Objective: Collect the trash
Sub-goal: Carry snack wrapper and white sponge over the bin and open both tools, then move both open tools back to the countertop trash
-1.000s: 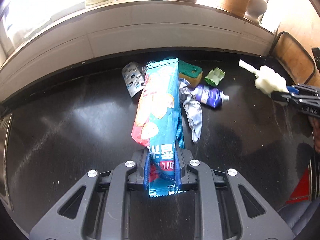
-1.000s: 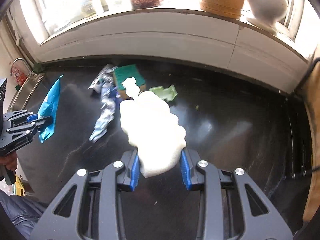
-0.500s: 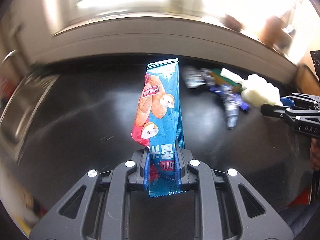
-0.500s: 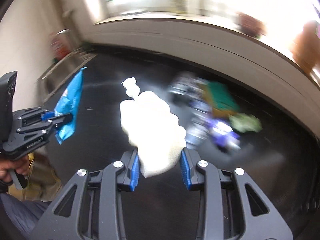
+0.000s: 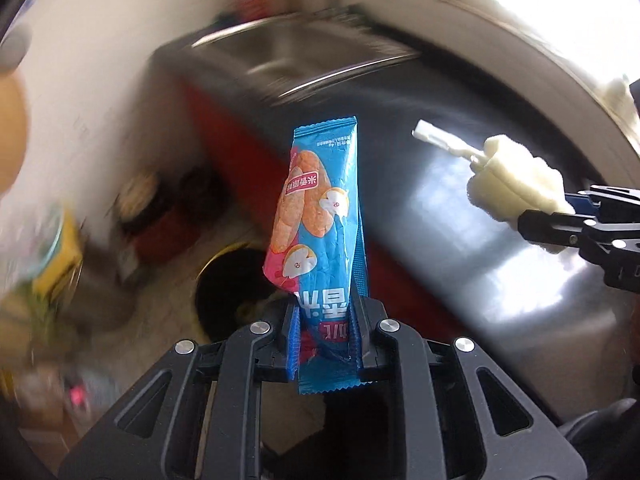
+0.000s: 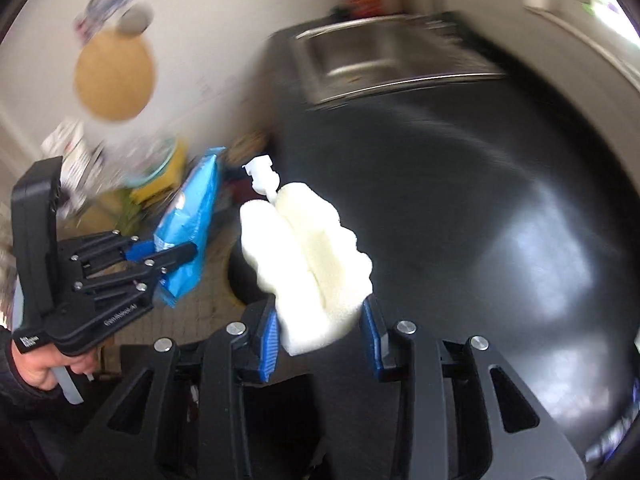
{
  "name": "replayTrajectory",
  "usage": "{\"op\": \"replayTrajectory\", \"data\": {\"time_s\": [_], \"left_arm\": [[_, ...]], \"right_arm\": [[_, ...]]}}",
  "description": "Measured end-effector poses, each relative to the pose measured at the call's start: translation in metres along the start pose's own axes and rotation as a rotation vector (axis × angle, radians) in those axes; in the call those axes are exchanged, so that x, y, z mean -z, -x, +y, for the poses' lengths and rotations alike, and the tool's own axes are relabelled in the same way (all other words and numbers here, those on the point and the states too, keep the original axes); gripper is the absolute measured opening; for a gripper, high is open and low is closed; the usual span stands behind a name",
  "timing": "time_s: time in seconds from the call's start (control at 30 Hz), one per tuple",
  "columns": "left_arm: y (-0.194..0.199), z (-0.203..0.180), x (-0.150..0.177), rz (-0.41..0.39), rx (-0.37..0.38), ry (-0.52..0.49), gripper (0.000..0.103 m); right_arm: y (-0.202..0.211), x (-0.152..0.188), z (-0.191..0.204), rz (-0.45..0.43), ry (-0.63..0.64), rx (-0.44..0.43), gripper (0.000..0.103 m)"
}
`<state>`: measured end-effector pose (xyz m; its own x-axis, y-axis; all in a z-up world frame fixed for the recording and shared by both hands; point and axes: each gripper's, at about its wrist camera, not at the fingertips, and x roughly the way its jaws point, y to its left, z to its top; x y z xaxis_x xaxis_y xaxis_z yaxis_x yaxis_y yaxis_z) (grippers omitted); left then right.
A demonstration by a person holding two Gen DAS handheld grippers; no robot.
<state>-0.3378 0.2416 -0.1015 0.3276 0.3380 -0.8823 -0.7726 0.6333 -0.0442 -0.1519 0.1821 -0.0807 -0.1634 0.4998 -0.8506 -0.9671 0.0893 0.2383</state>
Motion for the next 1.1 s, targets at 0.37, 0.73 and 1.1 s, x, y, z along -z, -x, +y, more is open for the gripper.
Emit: {"op": "replayTrajectory", "data": {"time_s": [0.37,0.73,1.1], "left_arm": [[-0.078,0.100,0.029,0.082,-0.026,0.266,0.019],[-0.142,0.136,0.027,0.122,0.010,0.309,0.026],[-0.142,0.134,0.027,0.127,-0.008,0.316,0.067]], "right_arm": [[-0.145,-0.059,0.070,0.207,0.030,-0.062,0.037],[-0.219,-0.089,0.081,0.282,0.029,-0.066,0.068],[-0.204,-0.097,0.078,0.248,0.037,-0.108,0.072]]}}
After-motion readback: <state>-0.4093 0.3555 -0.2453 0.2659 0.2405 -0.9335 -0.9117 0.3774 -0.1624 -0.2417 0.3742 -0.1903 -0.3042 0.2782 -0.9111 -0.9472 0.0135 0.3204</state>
